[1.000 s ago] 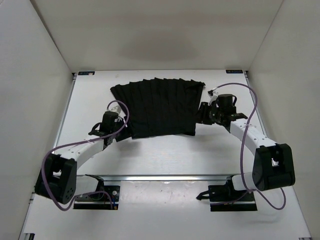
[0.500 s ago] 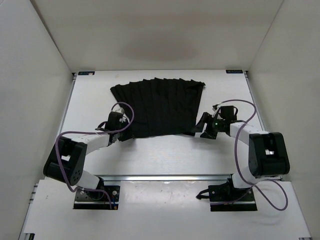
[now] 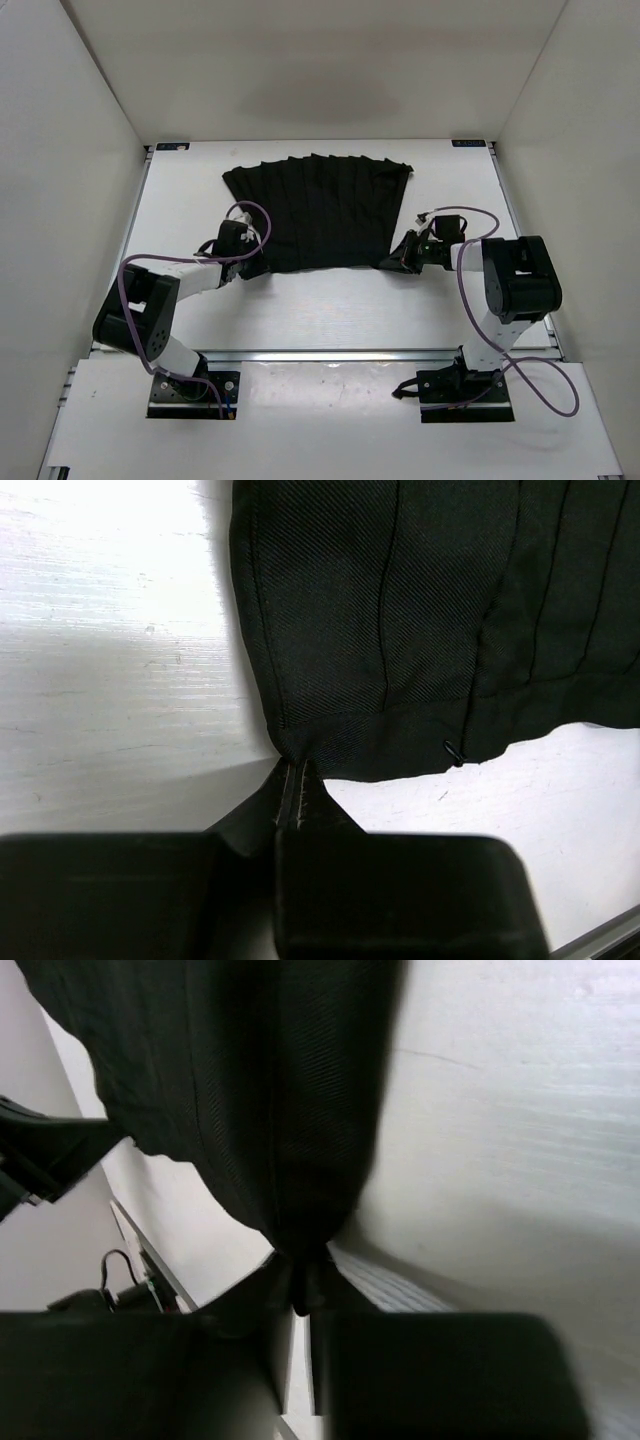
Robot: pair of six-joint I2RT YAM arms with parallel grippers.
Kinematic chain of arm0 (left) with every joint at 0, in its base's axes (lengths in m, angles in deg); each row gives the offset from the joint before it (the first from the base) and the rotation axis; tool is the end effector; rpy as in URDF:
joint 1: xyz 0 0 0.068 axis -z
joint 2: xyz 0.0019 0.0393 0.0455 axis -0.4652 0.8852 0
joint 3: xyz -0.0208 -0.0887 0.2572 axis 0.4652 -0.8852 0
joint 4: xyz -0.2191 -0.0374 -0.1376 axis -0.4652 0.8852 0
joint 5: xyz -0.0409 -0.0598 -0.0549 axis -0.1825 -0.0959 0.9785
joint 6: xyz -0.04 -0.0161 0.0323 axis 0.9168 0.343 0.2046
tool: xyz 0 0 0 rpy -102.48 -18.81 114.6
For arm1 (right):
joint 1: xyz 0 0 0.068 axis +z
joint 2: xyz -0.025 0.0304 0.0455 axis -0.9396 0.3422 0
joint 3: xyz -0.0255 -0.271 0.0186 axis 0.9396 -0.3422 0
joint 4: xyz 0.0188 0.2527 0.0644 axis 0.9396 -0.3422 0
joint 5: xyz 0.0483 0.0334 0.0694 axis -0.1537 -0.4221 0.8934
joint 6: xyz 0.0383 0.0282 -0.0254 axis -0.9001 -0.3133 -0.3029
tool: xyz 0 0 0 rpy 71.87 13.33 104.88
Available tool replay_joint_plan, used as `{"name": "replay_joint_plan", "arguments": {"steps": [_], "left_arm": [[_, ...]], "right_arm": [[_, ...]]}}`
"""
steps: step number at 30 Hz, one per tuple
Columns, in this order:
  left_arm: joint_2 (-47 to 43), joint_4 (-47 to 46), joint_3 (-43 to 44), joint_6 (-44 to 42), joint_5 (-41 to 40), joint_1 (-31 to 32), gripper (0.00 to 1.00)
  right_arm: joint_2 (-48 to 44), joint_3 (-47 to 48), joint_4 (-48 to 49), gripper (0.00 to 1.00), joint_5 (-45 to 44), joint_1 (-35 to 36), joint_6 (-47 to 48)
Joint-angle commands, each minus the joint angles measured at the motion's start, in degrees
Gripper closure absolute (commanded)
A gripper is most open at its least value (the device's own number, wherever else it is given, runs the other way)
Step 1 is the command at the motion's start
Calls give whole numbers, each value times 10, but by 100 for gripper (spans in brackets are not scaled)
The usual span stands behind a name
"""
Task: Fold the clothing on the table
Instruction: Flatten the skirt out
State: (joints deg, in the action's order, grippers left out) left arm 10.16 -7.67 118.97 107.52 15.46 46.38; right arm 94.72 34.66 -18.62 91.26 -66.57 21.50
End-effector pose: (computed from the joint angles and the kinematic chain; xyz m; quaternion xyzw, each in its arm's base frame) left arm 0.2568 -0.0922 0.1360 -0.1123 0.9355 -0.2103 0.2608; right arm 0.2972 0.0423 0.1166 0.1156 0.8784 0.4301 0.1731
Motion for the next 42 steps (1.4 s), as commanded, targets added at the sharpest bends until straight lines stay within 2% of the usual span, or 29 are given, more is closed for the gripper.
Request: {"name": "replay_joint_plan", "arguments": {"steps": [1, 6, 8, 10, 14, 17, 21, 27, 29, 30, 31, 32, 33, 34, 35, 37, 38, 39, 41, 42], "left_arm": [[8, 11, 7, -20, 5, -8, 100], [-38, 65, 9, -41, 13, -30, 100], [-89, 87, 20, -42, 31, -26, 100], [-157, 126, 54, -38, -20, -8, 100], [-204, 171, 100, -38, 35, -34, 100], [-262, 195, 143, -39, 29, -37, 100], [-299, 187, 224, -26, 38, -51, 100], [-350, 174, 345, -7, 35, -62, 100], [-358, 168, 362, 6, 41, -71, 100], [-350, 185, 376, 10, 27, -71, 100], [-338, 209, 384, 1, 22, -70, 100], [-310, 227, 381, -10, 19, -68, 100], [-277, 235, 376, -13, 50, -74, 100], [-263, 231, 370, -9, 103, -81, 100], [-240, 216, 356, 4, 123, -74, 100], [-205, 212, 362, 3, 130, -60, 100], [-195, 221, 370, 2, 132, -53, 100], [-181, 229, 393, 2, 148, -61, 100], [-197, 203, 416, 6, 159, -59, 100], [-205, 181, 420, 3, 151, -57, 100]], "right_arm": [[2, -10, 18, 100, 6, -2, -7], [-66, -7, -96, 100, -17, -12, 42], [-140, 15, -151, 100, -19, -3, 71], [-191, 59, -217, 100, -61, 13, 93], [-235, 120, -268, 100, -17, -10, 117], [-265, 219, -334, 99, -11, -1, 149], [-334, 284, -316, 100, -54, 33, 180], [-422, 306, -232, 100, 14, -14, 112], [-432, 323, -243, 100, 8, -11, 114], [-422, 326, -273, 99, -31, -4, 114], [-386, 338, -292, 100, -32, -8, 113], [-359, 353, -340, 100, -5, -28, 116], [-289, 388, -406, 100, 72, -50, 132], [-234, 402, -436, 100, 104, -42, 152], [-202, 419, -474, 100, 96, -27, 160], [-200, 457, -476, 100, 17, 20, 163], [-201, 463, -470, 100, -1, 21, 159], [-200, 475, -453, 100, 3, 24, 143], [-184, 526, -441, 100, 69, 18, 151], [-203, 544, -429, 100, 54, 23, 155]]}}
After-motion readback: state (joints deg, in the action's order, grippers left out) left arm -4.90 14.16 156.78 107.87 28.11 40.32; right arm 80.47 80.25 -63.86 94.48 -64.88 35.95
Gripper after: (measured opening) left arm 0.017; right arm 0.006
